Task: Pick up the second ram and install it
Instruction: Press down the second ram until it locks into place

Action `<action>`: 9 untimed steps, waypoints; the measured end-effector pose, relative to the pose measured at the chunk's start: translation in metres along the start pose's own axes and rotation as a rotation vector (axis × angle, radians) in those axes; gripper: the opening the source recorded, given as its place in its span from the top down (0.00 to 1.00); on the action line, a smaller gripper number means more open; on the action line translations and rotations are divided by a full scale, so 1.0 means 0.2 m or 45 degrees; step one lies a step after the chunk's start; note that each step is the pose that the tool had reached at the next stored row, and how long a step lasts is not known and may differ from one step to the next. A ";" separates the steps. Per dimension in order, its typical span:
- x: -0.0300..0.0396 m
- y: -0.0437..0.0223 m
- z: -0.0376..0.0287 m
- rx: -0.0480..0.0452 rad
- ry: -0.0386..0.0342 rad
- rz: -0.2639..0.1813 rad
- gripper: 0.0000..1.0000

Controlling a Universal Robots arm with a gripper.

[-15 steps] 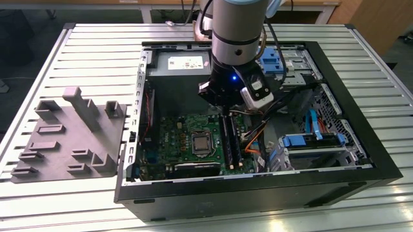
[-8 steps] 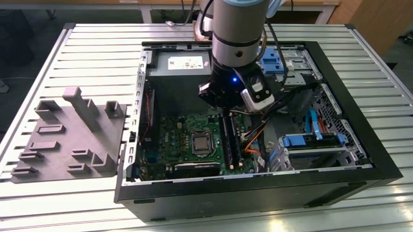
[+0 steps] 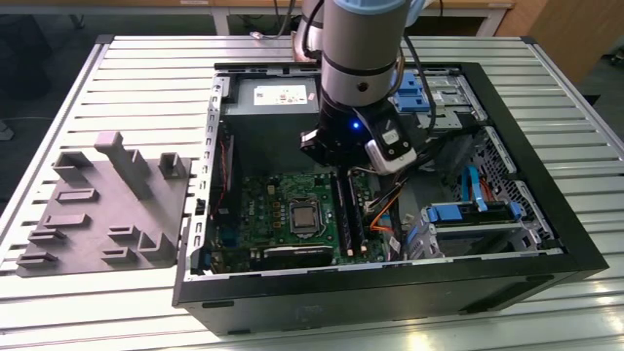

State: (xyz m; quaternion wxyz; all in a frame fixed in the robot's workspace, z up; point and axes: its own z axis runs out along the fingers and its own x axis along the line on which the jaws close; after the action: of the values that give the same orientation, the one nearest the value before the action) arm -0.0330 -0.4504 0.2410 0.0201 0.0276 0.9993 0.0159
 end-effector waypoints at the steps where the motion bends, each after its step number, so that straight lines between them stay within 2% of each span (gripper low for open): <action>1: 0.000 -0.004 0.000 0.000 0.0000 0.000 0.89; 9: -0.002 -0.027 -0.001 0.000 0.0000 0.000 0.89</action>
State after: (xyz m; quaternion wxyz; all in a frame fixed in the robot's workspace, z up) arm -0.0329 -0.4557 0.2410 0.0201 0.0276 0.9993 0.0158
